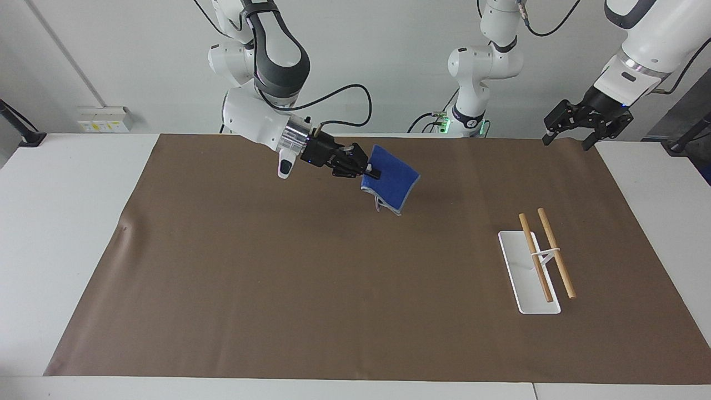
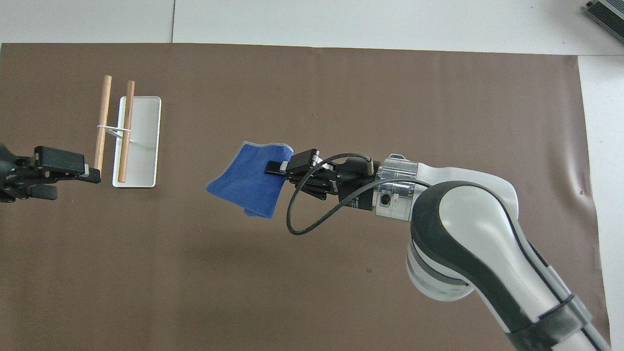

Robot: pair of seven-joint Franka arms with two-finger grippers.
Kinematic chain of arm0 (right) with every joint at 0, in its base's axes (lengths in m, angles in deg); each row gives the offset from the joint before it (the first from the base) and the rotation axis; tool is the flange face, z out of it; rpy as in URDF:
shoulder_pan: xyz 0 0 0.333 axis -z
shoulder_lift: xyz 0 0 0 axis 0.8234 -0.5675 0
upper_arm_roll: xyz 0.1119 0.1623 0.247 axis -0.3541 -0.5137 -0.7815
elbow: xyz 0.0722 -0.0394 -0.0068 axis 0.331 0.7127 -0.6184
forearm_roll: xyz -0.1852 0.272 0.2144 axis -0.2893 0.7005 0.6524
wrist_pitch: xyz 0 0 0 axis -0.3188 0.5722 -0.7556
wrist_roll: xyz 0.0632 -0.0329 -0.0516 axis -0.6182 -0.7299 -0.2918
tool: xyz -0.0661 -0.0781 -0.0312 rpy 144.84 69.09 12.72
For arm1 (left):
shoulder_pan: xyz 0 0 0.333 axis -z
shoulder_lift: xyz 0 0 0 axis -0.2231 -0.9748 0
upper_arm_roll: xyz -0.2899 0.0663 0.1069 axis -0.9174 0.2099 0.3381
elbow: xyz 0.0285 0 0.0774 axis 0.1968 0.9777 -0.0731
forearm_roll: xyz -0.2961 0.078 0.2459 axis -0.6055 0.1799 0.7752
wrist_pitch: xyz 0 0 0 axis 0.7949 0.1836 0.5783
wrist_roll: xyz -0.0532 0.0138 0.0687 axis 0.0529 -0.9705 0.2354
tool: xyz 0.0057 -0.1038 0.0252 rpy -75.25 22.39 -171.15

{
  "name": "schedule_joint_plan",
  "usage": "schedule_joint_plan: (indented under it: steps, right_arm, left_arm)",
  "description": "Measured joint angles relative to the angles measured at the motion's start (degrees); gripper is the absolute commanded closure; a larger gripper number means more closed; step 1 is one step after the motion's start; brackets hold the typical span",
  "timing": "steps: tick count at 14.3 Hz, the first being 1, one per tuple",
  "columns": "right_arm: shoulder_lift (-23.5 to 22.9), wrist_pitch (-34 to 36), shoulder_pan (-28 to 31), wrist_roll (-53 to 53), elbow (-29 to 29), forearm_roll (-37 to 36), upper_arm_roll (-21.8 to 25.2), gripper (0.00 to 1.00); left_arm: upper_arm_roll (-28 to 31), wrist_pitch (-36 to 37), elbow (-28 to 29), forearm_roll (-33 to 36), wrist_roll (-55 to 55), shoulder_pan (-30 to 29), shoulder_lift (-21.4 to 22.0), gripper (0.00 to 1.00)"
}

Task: Right arm passes towel to left arm to hang
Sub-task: 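Lift the towel with the right gripper while the left gripper reaches forward, then move the left gripper open toward the towel held by the right gripper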

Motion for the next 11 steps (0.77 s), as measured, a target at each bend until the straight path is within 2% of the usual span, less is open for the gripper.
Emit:
schedule_joint_plan:
  steps: [4,11]
  right_arm:
    - [0.0,-0.8,-0.9,0.0,0.1,0.9,0.0,1.0]
    - [0.0,-4.2,-3.3,-0.2,0.1,0.9,0.0,1.0]
  left_arm:
    - [-1.1,-3.5,3.6,-4.9,-19.5,2.9,2.2,0.0]
    - [-2.5,-16.4,10.6,-8.6,-47.8,9.5,4.7,0.0]
